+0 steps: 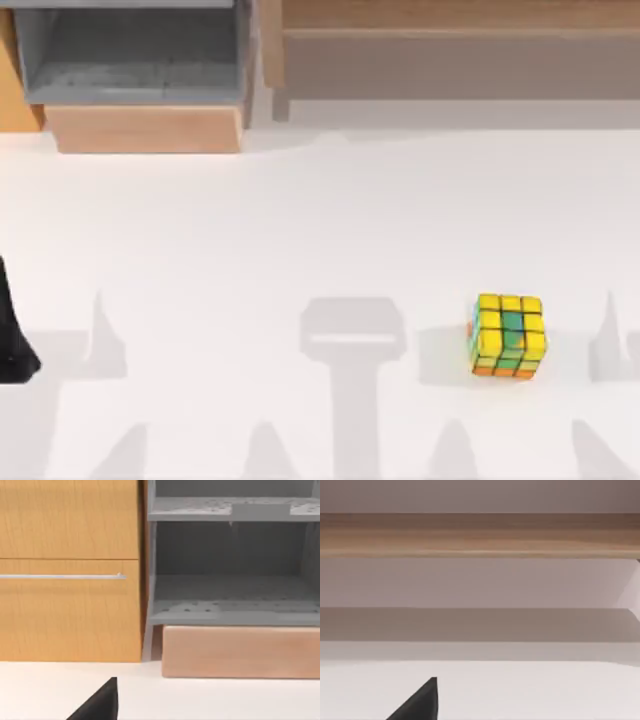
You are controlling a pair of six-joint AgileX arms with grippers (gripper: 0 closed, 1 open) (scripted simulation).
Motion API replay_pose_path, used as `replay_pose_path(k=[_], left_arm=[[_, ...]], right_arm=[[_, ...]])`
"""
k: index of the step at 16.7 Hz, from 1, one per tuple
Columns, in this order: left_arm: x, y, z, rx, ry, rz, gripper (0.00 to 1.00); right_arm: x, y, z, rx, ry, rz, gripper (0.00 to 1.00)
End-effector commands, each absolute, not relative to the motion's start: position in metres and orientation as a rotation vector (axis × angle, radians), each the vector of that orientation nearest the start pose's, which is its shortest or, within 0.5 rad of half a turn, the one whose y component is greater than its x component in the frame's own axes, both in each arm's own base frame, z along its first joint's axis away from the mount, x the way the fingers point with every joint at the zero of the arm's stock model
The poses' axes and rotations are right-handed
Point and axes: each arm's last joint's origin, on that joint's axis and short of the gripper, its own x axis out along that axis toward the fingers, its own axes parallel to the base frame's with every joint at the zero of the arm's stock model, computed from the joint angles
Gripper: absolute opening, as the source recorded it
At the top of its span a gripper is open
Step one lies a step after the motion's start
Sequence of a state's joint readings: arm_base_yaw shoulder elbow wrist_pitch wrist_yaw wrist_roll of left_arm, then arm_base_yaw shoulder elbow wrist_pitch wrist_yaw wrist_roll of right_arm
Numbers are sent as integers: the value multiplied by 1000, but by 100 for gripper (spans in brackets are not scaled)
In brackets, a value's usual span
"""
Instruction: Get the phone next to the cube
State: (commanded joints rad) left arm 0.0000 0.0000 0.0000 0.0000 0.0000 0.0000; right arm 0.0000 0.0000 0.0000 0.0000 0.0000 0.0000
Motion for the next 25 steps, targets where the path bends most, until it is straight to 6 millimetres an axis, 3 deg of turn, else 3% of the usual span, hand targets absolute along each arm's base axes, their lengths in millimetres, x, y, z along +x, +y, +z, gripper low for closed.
replay_pose_path(k=[4, 8, 11, 14, 20, 25], left_arm=[[106, 0, 164, -5, 24, 12, 100], [113, 6, 187, -36, 173, 71, 100], [132, 16, 204, -83, 377, 138, 100], [163, 31, 212, -154, 643, 220, 100], [234, 79, 188, -333, 1160, 385, 100], [272, 118, 161, -454, 1400, 486, 100]], right_arm=[[106, -1, 160, 0, 0, 0, 100], [106, -1, 160, 0, 0, 0, 100], [106, -1, 160, 0, 0, 0, 100], [106, -1, 160, 0, 0, 0, 100], [106, -1, 160, 0, 0, 0, 100], [106, -1, 160, 0, 0, 0, 100]])
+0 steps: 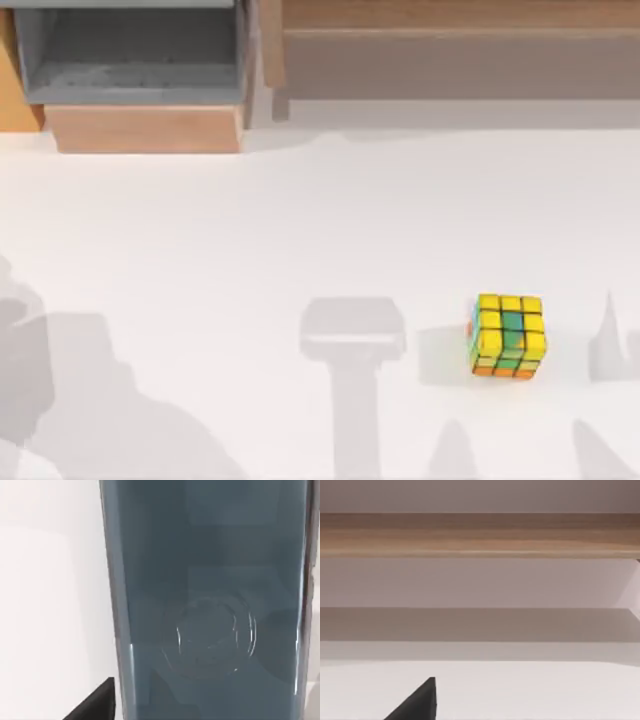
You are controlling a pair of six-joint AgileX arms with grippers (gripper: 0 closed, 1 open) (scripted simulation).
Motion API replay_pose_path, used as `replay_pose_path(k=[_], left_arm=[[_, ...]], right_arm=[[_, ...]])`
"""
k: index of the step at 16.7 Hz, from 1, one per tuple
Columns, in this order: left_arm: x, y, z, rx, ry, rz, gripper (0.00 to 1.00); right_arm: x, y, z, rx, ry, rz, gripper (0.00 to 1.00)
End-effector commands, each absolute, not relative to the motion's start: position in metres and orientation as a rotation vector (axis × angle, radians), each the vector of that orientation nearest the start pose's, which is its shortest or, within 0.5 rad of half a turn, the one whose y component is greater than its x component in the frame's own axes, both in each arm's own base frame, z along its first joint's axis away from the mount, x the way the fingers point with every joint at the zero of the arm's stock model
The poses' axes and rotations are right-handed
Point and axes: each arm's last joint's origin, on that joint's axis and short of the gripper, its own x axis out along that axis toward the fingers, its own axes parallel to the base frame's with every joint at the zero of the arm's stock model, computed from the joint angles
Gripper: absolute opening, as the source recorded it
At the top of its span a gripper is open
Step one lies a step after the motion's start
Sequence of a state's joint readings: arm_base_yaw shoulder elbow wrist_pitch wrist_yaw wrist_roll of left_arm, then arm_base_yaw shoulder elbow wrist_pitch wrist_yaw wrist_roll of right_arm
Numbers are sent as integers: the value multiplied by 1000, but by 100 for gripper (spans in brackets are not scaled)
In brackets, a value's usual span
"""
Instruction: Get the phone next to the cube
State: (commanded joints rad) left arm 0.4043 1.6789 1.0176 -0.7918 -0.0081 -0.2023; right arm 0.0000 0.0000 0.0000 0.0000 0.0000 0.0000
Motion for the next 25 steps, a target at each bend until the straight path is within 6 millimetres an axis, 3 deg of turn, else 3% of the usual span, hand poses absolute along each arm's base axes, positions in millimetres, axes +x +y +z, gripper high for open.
replay_pose_path(k=[5, 10, 16, 20, 25], left_arm=[[286, 136, 146, -503, 1483, 524, 100], [286, 134, 145, -499, 1482, 520, 100], [287, 136, 109, -502, 1480, 524, 100], [286, 136, 106, -503, 1483, 524, 100], [286, 136, 106, -503, 1483, 524, 62]], right_arm=[[106, -1, 160, 0, 0, 0, 100], [106, -1, 160, 0, 0, 0, 100], [106, -1, 160, 0, 0, 0, 100], [106, -1, 160, 0, 0, 0, 100], [106, -1, 160, 0, 0, 0, 100]])
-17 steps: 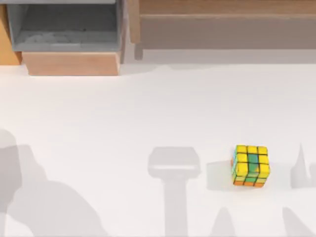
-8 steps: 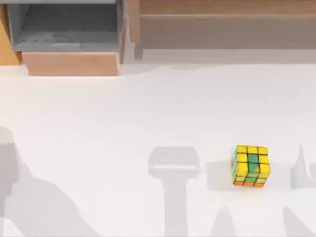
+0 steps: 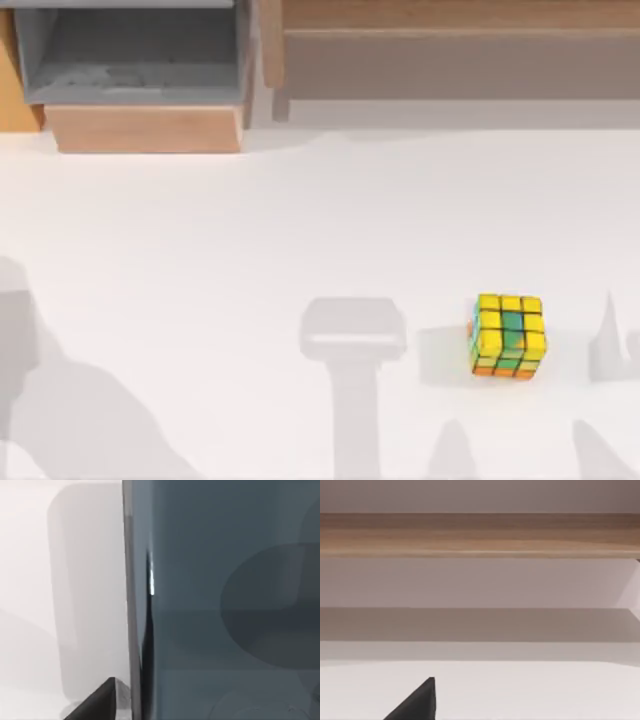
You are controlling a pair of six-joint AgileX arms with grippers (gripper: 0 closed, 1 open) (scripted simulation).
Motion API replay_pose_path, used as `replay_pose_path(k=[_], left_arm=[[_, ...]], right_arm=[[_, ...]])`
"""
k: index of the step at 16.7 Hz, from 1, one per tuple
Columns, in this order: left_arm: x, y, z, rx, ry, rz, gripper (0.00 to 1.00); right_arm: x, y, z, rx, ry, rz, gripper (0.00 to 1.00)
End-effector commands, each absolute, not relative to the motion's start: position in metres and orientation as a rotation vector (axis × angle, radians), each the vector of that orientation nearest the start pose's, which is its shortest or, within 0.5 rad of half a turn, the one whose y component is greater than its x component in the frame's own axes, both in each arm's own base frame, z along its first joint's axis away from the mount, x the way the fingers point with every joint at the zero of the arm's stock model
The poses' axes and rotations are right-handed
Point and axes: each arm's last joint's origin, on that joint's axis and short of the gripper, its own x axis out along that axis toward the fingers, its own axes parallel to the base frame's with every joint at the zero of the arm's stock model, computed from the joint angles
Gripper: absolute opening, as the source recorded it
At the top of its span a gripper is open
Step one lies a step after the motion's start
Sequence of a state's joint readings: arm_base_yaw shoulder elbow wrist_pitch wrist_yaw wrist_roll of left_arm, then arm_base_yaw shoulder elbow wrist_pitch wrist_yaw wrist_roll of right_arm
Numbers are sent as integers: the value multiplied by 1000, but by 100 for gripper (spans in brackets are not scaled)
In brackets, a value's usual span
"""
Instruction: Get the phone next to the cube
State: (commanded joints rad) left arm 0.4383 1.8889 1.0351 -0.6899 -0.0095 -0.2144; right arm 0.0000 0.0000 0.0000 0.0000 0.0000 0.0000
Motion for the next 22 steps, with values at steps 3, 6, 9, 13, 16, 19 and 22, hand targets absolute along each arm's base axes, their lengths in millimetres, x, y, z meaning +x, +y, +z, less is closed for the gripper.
replay_pose_path(k=[3, 6, 9, 13, 16, 19, 22], left_arm=[[286, 136, 106, -503, 1483, 524, 40], [286, 136, 106, -503, 1483, 524, 17], [286, 136, 106, -503, 1483, 524, 0], [286, 136, 106, -503, 1483, 524, 0], [286, 136, 106, -503, 1483, 524, 0], [287, 136, 117, -499, 1468, 521, 0], [287, 136, 130, -499, 1468, 521, 0]], right_arm=[[106, -1, 160, 0, 0, 0, 100], [106, -1, 160, 0, 0, 0, 100], [106, -1, 160, 0, 0, 0, 100], [106, -1, 160, 0, 0, 0, 100], [106, -1, 160, 0, 0, 0, 100], [106, -1, 160, 0, 0, 0, 100], [106, -1, 160, 0, 0, 0, 100]])
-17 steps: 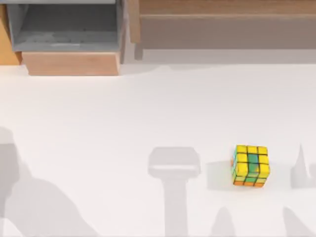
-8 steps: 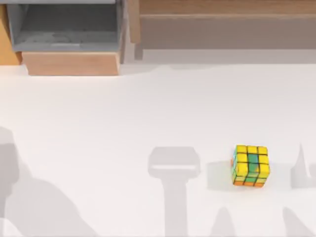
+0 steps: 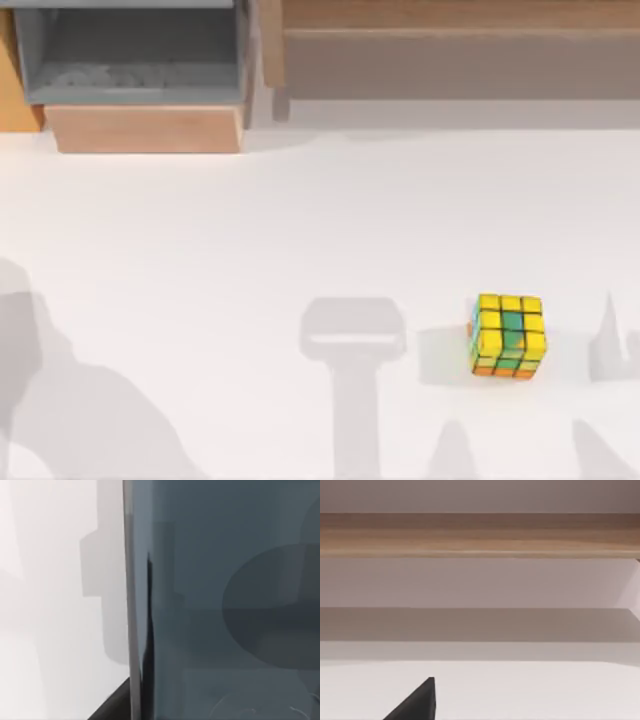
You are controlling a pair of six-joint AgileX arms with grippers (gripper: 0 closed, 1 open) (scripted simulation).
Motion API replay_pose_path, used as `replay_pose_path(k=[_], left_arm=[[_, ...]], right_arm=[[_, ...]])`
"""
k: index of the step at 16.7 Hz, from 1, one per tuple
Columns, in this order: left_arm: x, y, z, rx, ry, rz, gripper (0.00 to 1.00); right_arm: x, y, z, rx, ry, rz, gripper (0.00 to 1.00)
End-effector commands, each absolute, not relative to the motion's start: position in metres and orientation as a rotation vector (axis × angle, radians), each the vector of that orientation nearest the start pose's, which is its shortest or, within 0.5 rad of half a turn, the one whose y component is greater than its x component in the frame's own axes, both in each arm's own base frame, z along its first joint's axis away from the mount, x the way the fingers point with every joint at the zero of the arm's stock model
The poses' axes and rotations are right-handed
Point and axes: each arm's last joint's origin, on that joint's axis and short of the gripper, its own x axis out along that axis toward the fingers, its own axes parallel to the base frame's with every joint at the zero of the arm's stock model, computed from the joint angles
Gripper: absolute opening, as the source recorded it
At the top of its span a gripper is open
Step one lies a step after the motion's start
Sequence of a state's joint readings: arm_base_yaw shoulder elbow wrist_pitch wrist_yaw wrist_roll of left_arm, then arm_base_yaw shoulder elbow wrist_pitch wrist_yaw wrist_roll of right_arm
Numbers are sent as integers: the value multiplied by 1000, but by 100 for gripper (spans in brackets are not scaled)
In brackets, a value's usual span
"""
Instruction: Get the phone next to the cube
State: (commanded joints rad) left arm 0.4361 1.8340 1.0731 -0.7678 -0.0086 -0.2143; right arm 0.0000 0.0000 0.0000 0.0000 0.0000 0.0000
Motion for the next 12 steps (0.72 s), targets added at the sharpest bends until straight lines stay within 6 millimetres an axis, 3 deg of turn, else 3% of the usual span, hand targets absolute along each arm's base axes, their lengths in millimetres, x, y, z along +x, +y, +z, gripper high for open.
replay_pose_path(k=[6, 9, 12], left_arm=[[286, 136, 132, -499, 1473, 520, 0], [296, 130, 150, -481, 1412, 507, 0], [313, 112, 169, -452, 1365, 471, 0]], right_arm=[[106, -1, 160, 0, 0, 0, 100], [106, -1, 160, 0, 0, 0, 100], [106, -1, 160, 0, 0, 0, 100]])
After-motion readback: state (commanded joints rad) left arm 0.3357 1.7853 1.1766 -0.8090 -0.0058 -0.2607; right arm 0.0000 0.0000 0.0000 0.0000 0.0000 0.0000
